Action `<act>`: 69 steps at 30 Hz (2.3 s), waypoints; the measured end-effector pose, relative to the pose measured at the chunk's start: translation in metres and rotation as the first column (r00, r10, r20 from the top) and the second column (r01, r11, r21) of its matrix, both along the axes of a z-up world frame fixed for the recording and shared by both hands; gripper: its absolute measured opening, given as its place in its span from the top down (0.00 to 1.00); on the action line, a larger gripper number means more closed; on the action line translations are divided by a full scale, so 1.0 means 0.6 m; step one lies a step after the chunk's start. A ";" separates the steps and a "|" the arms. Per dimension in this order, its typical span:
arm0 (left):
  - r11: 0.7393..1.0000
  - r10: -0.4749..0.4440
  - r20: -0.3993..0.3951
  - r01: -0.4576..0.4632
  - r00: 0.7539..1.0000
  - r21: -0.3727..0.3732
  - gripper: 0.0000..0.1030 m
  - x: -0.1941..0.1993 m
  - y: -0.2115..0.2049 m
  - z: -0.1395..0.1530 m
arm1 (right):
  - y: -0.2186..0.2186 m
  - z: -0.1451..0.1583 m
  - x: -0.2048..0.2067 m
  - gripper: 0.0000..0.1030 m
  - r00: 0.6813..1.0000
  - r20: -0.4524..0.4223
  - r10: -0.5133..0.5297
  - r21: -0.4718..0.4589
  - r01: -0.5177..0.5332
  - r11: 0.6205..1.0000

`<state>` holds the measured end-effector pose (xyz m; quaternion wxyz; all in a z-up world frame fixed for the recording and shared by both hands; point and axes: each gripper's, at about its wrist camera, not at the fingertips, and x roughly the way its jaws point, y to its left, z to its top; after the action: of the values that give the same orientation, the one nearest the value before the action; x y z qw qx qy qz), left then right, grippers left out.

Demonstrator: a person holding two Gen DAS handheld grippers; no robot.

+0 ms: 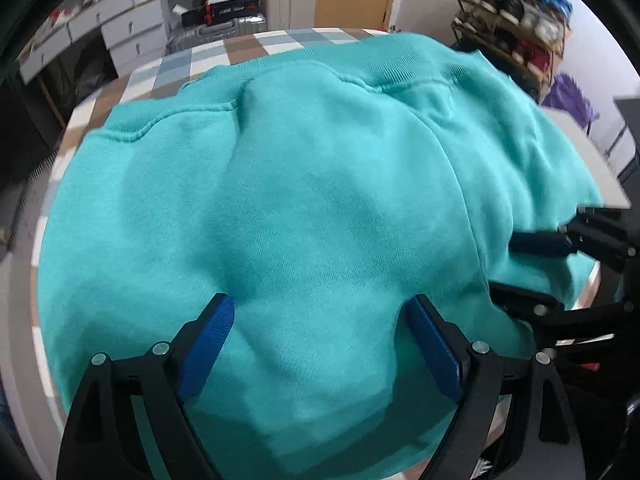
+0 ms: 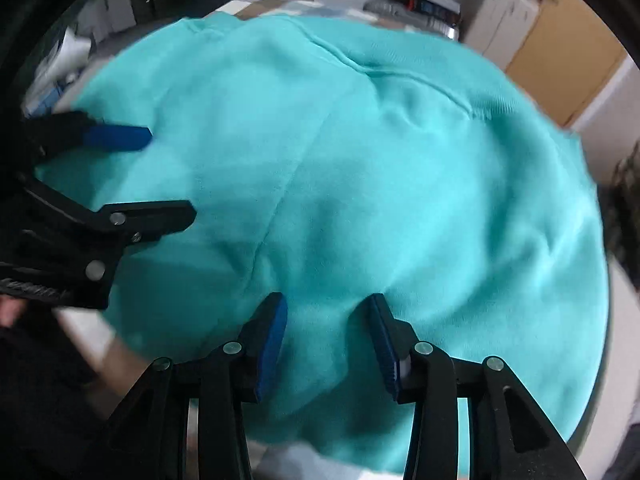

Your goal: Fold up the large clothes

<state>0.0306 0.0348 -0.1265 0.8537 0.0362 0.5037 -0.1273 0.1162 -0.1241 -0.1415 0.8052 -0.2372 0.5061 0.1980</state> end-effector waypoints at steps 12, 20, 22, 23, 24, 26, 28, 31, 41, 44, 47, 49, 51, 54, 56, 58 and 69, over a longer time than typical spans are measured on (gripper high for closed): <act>1.000 -0.017 0.016 0.017 1.000 -0.008 0.16 -0.004 0.005 0.000 | -0.131 0.103 0.014 0.62 0.979 -0.036 -0.201 0.118 0.204 0.972; 0.999 -0.012 0.035 0.011 0.999 0.052 0.06 0.000 -0.008 -0.004 | -0.155 0.015 0.024 0.62 0.949 -0.070 -0.309 0.100 0.315 0.944; 0.999 -0.004 0.006 0.003 1.000 0.042 0.06 0.007 -0.006 0.004 | -0.149 0.034 0.026 0.63 0.960 -0.085 -0.268 0.080 0.275 0.958; 1.000 0.005 -0.003 -0.005 1.000 0.019 0.08 0.007 -0.001 0.010 | -0.152 0.048 0.027 0.66 0.959 -0.098 -0.266 0.097 0.275 0.957; 0.999 0.026 -0.005 -0.026 1.000 -0.019 0.08 0.005 0.009 0.023 | -0.158 0.077 0.029 0.66 0.958 -0.097 -0.269 0.152 0.281 0.948; 0.985 0.044 0.045 -0.036 0.998 -0.171 0.08 -0.006 0.027 0.071 | -0.160 0.139 0.033 0.61 0.963 -0.030 -0.269 0.236 0.269 0.934; 0.965 -0.001 0.109 0.029 0.994 -0.262 0.08 -0.005 0.023 0.111 | -0.151 0.172 0.057 0.55 0.963 0.046 -0.267 0.244 0.248 0.937; 0.958 -0.004 0.202 0.062 0.979 -0.280 0.08 0.022 -0.002 0.152 | -0.136 0.175 0.126 0.56 0.962 0.068 -0.265 0.201 0.247 0.948; 0.961 -0.026 -0.127 -0.011 0.992 -0.277 0.26 0.149 -0.030 0.014 | -0.143 0.022 0.264 0.69 0.955 -0.022 -0.295 0.068 0.296 0.953; 0.951 -0.037 -0.128 -0.004 0.991 -0.309 0.26 0.147 -0.019 0.018 | -0.143 0.022 0.262 0.68 0.954 -0.011 -0.300 0.045 0.300 0.953; 0.948 -0.019 -0.112 -0.018 0.994 -0.319 0.26 0.123 0.015 0.051 | -0.152 0.040 0.265 0.68 0.957 -0.041 -0.286 0.065 0.288 0.955; 0.952 0.031 -0.037 -0.041 0.999 -0.303 0.26 0.107 0.052 0.074 | -0.151 0.068 0.260 0.69 0.965 -0.049 -0.258 0.113 0.262 0.959; 0.962 0.086 -0.026 -0.090 0.996 -0.257 0.26 0.100 0.089 0.070 | -0.143 0.100 0.255 0.68 0.970 -0.040 -0.240 0.206 0.243 0.948; 0.946 0.168 -0.114 -0.193 0.979 -0.260 0.28 0.113 0.151 0.021 | -0.102 0.119 0.258 0.69 0.979 -0.072 -0.193 0.305 0.206 0.930; 0.946 0.136 -0.122 -0.166 0.983 -0.280 0.30 0.111 0.161 0.009 | -0.057 0.102 0.272 0.69 0.979 -0.104 -0.178 0.285 0.200 0.937; 0.963 0.118 -0.109 -0.140 0.987 -0.228 0.30 0.110 0.146 0.008 | -0.023 0.063 0.288 0.68 0.970 -0.131 -0.204 0.216 0.229 0.949; 0.972 0.073 -0.084 -0.090 0.994 -0.219 0.30 0.014 0.174 0.051 | 0.008 0.094 0.241 0.72 0.984 -0.087 -0.156 0.175 0.169 0.970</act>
<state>0.0390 0.1392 -0.0960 0.8372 -0.0852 0.5193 -0.1491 0.2605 -0.1196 -0.0850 0.8180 -0.1132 0.5327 0.1852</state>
